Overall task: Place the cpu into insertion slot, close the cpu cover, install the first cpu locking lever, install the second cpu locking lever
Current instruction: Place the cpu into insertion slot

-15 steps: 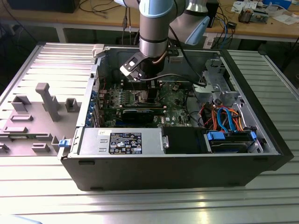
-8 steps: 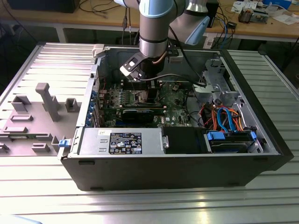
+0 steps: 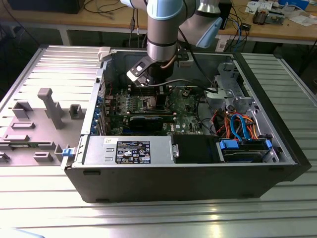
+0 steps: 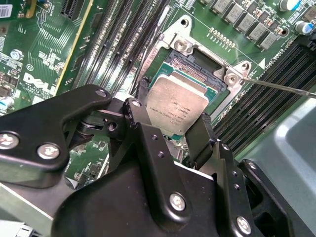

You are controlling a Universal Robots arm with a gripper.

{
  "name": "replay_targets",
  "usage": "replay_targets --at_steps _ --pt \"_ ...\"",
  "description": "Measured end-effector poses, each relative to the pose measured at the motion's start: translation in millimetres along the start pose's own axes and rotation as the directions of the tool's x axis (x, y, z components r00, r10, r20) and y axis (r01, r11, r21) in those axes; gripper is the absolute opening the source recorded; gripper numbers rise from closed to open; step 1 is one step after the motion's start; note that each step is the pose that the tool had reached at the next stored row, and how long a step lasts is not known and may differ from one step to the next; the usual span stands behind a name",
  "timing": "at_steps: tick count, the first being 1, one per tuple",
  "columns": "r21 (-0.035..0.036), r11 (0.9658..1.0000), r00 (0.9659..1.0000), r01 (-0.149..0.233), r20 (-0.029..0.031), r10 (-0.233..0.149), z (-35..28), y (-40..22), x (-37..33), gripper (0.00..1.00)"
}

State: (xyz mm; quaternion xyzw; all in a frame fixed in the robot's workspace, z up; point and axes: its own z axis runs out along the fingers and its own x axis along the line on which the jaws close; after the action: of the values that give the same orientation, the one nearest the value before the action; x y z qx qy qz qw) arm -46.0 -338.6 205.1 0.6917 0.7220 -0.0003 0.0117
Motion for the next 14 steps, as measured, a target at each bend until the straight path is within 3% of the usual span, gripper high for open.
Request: replay_targets --at_steps 14 --pt "0.0004 0.9996 0.9996 -0.028 0.0005 0.028 4.9 -2.5 2.6 0.55"
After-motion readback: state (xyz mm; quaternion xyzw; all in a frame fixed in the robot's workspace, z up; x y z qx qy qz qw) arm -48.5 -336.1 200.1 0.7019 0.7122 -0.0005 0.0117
